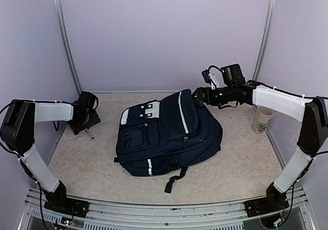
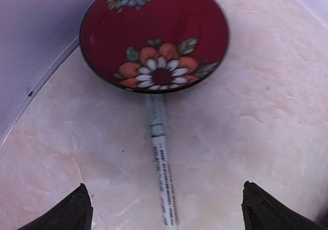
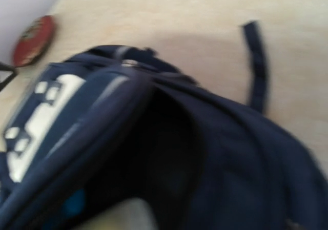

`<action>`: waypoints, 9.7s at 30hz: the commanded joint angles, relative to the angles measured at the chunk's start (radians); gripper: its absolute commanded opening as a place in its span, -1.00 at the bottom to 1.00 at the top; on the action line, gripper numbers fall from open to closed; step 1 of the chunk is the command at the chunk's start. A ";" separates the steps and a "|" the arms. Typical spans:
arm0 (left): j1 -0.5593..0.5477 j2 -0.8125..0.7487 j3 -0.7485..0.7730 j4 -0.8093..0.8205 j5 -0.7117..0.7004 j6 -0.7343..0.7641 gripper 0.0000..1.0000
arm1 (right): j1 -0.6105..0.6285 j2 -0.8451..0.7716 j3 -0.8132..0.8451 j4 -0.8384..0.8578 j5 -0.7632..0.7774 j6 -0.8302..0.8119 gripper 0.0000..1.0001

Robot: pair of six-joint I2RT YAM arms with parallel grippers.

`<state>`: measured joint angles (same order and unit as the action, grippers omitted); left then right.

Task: Pack the student bag
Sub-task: Place the pen in the upper front pocket of the bag, then pick up the pen at the center of the board, then pass from the left arm to the right, then place the pen in the upper front pocket of the bag, then hold the student bag at the center of the board, then grab the upper front pocket of the student bag, then zip the upper front pocket of the student bag.

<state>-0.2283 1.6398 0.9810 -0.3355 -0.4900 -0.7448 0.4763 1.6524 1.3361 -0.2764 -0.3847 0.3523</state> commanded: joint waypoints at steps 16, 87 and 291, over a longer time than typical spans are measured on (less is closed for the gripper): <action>0.104 0.234 0.008 -0.046 0.018 -0.120 -0.13 | 0.007 -0.195 -0.084 -0.019 0.230 -0.040 1.00; -1.037 -0.170 0.072 0.803 -0.346 0.883 0.97 | 0.191 -0.085 -0.012 0.547 -0.370 0.166 -1.00; -0.854 -0.193 -0.162 0.389 0.123 1.099 -1.00 | 0.066 -0.296 -0.220 -0.302 0.469 -0.153 -1.00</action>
<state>-1.0863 1.5486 0.9112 0.2188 -0.2565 0.3481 0.6910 1.3285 1.0538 -0.4519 -0.1303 0.3042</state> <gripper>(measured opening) 0.034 0.029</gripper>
